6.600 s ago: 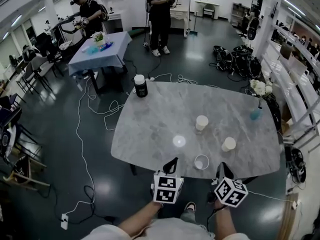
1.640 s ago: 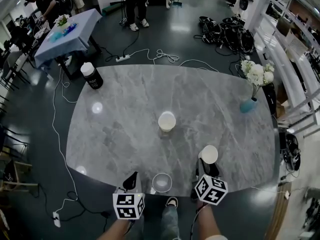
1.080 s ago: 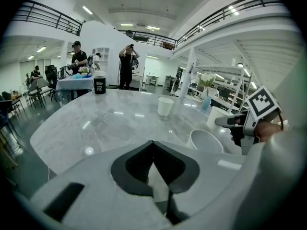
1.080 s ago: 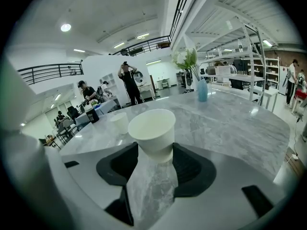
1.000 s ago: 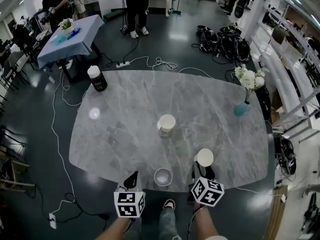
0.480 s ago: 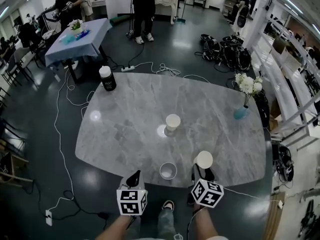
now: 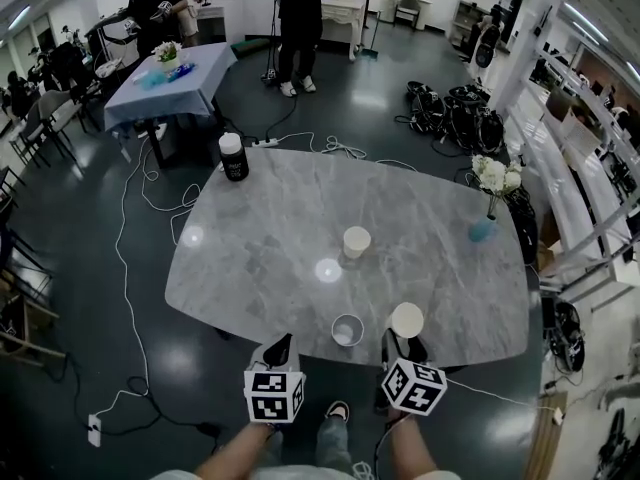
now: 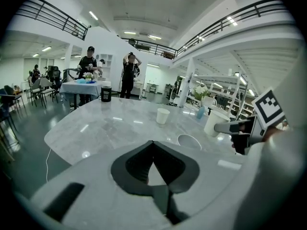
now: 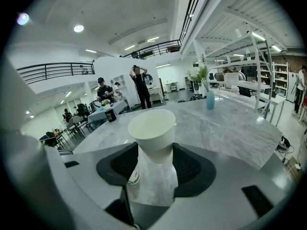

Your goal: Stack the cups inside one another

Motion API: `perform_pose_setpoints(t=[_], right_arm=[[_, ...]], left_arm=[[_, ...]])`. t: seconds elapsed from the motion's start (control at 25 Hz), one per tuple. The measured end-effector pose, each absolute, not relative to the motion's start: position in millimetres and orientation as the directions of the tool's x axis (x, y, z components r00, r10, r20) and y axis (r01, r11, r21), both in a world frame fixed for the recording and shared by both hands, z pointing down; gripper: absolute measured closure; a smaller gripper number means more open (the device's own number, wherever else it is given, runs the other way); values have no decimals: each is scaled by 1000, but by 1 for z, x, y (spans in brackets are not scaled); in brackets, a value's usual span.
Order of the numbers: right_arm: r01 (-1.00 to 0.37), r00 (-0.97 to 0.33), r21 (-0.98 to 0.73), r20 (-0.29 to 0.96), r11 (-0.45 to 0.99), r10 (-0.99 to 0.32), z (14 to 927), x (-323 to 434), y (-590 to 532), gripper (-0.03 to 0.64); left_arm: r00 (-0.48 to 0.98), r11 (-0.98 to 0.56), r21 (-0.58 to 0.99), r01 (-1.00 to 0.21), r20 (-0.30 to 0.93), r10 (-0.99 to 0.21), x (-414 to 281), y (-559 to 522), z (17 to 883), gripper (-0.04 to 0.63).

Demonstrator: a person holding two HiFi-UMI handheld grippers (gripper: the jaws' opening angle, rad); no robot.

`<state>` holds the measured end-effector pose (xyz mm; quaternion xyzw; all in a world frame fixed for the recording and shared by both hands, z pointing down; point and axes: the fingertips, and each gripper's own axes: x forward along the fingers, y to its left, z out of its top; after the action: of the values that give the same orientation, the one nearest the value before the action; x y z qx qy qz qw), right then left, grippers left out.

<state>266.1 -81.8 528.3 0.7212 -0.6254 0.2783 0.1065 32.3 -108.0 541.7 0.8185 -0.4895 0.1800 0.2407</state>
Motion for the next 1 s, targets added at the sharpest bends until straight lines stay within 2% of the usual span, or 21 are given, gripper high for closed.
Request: perform_pose_setpoints(t=[1.0], right_arm=[[-979, -57, -199, 511, -53, -858, 509, 175, -76, 411]], left_arm=[[429, -366, 223, -903, 501, -752, -23, -79, 520, 601]])
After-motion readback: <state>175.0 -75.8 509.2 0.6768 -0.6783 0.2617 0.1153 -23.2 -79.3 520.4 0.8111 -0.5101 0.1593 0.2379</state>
